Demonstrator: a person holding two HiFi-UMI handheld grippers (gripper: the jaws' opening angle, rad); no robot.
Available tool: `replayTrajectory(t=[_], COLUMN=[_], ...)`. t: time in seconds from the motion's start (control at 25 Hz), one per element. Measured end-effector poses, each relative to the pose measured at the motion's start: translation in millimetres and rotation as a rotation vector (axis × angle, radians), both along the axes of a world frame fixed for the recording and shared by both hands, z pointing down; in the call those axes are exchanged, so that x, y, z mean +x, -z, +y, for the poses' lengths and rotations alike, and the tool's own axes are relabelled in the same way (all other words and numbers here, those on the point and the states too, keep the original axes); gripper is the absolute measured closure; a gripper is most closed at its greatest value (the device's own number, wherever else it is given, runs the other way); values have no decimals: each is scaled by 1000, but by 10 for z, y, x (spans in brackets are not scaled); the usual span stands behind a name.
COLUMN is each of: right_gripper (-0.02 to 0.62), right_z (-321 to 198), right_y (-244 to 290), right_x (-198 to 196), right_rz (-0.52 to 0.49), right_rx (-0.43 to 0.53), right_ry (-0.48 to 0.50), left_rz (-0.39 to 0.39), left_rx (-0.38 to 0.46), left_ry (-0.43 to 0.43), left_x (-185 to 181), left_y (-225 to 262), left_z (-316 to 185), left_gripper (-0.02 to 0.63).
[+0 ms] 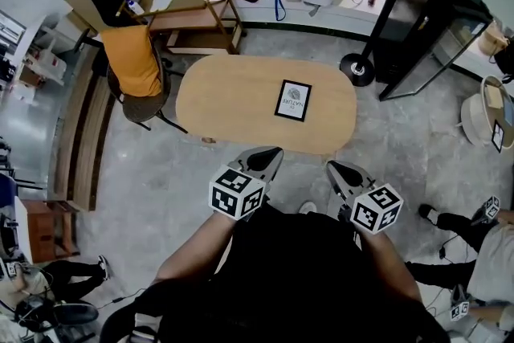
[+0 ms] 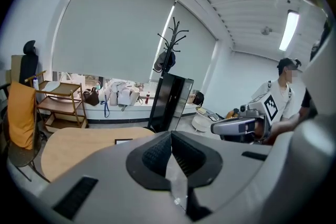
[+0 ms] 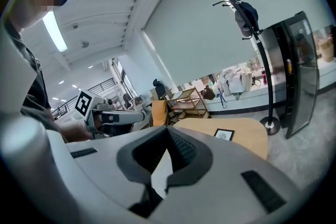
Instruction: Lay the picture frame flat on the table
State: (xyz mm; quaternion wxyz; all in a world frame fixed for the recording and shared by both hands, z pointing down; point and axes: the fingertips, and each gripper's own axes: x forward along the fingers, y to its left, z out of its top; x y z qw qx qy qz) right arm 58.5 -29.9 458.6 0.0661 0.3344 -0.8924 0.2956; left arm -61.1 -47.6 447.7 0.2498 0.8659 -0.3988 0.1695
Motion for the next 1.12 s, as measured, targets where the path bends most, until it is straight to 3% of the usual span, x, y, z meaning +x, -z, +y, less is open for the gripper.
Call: replayTrajectory(t=[0.24, 0.48, 1.12], right_gripper=[595, 595, 595], right_z=[-67, -102, -129], right_y=[53, 138, 49], right_x=[-239, -527, -701], right_rz=[16, 32, 50], right_rx=[26, 51, 31], right_ry=[-52, -67, -80], left_rz=[-36, -18, -8], left_rx=[35, 16, 24], left_ry=[-53, -70, -104], left_x=[-207, -416, -549], left_y=[67, 18, 40], left_z=[-39, -31, -75], left_gripper=[601, 601, 601])
